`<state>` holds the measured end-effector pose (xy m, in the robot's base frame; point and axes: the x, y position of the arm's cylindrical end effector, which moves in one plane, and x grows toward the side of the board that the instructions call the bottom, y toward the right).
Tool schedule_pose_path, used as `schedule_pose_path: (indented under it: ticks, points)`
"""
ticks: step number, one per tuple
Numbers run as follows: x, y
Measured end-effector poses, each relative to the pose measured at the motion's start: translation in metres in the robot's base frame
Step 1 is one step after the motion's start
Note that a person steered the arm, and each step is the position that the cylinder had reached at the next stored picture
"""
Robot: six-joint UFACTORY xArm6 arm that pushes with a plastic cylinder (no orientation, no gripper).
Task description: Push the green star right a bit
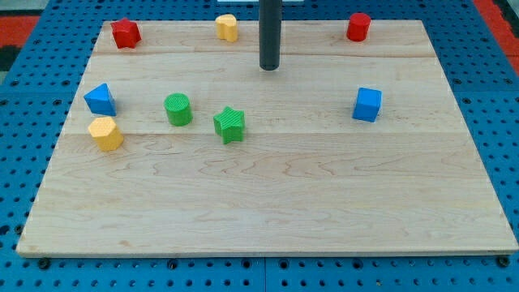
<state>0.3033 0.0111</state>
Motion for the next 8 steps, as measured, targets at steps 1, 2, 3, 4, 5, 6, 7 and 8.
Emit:
schedule_pose_path:
  ticks: [1,2,3,4,5,6,7,8]
  points:
    - [0.0,-0.001]
    - [0.0,-0.002]
    - [-0.003,-0.002]
    - [-0.01,-0.004]
    - [-0.012,-0.006]
    - [-0.012,-0.006]
    - [-0.011,-0.006]
    - [-0.011,-0.006]
